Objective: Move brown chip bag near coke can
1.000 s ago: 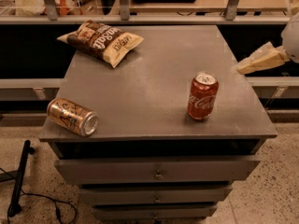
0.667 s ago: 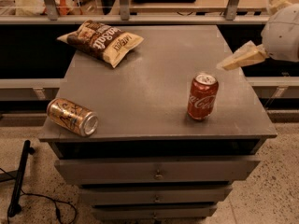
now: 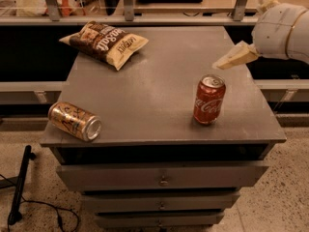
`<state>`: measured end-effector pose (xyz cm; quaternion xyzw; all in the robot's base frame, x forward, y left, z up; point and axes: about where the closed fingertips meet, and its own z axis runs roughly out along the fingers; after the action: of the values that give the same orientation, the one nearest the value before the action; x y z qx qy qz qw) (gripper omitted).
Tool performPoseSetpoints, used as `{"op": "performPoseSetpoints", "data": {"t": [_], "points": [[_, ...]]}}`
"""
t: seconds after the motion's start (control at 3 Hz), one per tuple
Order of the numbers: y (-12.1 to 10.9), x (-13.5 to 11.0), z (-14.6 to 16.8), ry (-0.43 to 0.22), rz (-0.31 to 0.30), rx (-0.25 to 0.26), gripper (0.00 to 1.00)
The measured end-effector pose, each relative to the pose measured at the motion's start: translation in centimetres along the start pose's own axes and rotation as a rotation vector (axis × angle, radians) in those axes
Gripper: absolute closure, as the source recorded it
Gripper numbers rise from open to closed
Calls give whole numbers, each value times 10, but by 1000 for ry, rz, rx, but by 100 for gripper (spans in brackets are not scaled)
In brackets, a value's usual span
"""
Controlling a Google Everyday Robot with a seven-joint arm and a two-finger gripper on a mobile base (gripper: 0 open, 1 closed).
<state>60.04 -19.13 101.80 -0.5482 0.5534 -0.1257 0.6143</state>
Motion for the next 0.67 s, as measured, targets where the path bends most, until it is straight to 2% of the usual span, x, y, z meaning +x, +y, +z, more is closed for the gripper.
{"op": "performPoseSetpoints", "data": {"t": [0.33,0.67], "points": [[-2,-4,0,-11,9,6,0],[-17,-2,12,-34,-38,56,0]]}}
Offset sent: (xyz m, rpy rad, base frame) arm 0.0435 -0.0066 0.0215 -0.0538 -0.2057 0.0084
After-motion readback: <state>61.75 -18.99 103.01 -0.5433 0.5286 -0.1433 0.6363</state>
